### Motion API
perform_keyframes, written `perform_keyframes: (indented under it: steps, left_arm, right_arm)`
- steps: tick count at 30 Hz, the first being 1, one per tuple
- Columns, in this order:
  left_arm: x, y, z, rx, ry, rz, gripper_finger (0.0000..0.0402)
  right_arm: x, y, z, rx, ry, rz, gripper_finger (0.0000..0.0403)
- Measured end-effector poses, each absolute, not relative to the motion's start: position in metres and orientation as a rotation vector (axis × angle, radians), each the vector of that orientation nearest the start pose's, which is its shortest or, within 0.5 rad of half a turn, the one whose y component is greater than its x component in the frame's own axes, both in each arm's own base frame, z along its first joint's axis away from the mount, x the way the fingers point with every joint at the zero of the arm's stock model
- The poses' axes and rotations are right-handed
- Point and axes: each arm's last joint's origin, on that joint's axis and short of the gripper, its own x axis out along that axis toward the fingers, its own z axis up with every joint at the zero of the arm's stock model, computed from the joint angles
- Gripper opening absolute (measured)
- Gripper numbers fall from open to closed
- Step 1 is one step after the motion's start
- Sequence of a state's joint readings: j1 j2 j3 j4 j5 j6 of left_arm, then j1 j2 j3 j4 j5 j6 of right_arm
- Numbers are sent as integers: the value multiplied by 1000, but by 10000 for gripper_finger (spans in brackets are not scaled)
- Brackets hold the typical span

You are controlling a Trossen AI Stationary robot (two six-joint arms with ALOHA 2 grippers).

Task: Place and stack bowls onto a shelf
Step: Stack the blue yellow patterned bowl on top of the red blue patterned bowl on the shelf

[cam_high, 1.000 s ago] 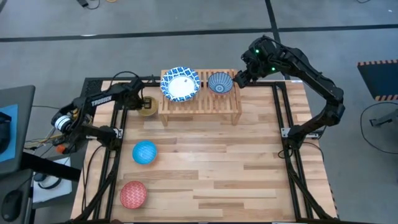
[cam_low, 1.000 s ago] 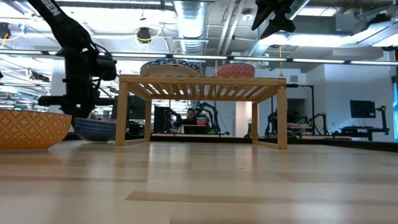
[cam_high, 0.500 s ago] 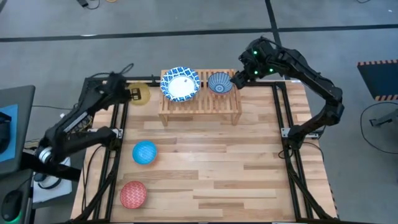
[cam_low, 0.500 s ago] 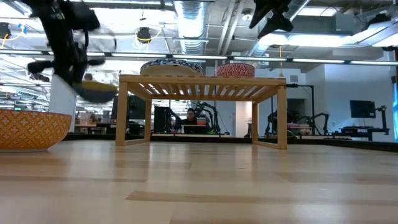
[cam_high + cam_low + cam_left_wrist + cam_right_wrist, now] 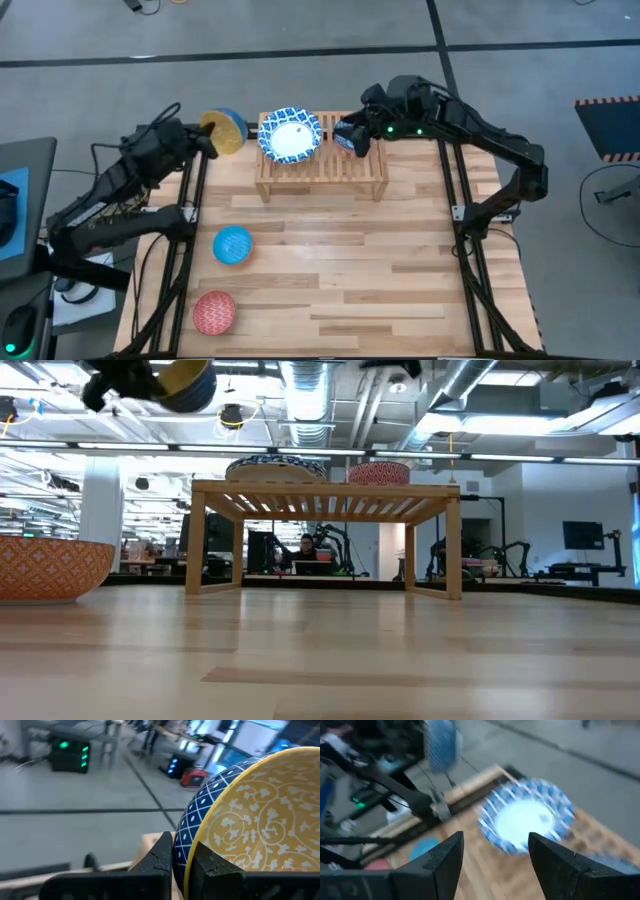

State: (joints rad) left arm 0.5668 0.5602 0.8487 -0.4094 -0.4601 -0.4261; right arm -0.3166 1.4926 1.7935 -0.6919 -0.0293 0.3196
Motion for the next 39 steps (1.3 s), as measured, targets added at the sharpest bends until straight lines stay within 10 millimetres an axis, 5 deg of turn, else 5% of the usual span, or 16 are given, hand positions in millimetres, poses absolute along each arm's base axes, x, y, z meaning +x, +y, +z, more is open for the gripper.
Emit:
perform_keyframes:
  steps: [7,16,25,31,39]
  left_arm:
    - [144,71,378,-244,-82,953,2]
    - [243,64,423,97,104,1071,3]
    - [329,62,439,373,284,1113,3]
    - [354,60,441,438,329,1126,3]
    - [354,59,441,511,373,1103,4]
  right_arm:
    - [301,-69,472,227,224,-355,248]
    - [305,-46,476,72,197,-491,248]
    - [316,-42,469,-162,259,-705,248]
    - [325,-31,461,-228,301,-763,248]
    - [324,-26,460,-344,362,-834,248]
